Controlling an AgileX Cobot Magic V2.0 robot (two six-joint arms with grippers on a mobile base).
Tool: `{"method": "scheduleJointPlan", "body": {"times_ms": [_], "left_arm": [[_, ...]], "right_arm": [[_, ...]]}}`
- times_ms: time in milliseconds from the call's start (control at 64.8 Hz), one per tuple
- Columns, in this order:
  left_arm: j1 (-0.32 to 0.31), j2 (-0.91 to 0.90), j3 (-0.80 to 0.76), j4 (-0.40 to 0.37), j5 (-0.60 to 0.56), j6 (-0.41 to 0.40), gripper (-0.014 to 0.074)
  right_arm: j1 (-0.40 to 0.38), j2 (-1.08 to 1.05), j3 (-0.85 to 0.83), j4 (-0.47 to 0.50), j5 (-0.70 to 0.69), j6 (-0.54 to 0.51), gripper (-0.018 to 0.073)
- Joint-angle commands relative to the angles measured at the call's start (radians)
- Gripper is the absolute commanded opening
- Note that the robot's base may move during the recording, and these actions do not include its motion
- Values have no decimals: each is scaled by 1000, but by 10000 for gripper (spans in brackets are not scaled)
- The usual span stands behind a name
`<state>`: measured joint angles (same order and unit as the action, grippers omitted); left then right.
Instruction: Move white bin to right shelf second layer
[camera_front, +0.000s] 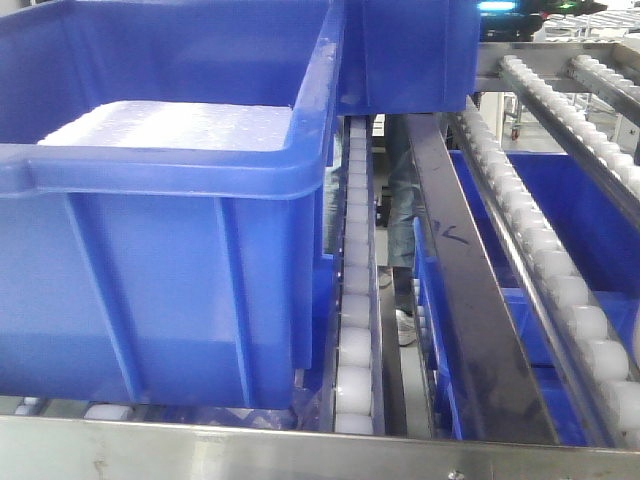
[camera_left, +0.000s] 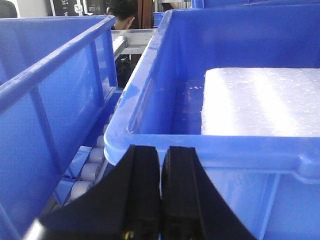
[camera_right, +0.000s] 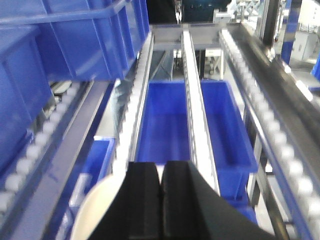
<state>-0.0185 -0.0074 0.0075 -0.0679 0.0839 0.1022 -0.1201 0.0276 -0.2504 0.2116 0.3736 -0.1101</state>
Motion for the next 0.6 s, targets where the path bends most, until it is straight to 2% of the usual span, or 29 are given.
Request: {"method": "scheduleJointPlan", "body": {"times_ms": [0,62,185,247,355,478,586], "left_arm": [[0,-15,37,-6,-84,-3,85],[0,-15,37,-6,-84,-3,85],[0,-15,37,-6,-84,-3,85],[0,-15,37,-6,-84,-3,85],[0,-15,37,-6,-84,-3,85],[0,-15,37,-6,-84,-3,85],[0,-15,37,-6,-84,-3,85]], "right_arm": [[7,10,9,4,-121,-1,61],[20,1,56,-14,-208,-1,61],[84,-30,143,-119,-434,-1,61],[113,-38,194,-128,-517,-1,61],[121,-40,267,-156,-538,0,61],[118,-61,266,-212,-479,15,61],[118,-59,266,-223,-427,61,61]]}}
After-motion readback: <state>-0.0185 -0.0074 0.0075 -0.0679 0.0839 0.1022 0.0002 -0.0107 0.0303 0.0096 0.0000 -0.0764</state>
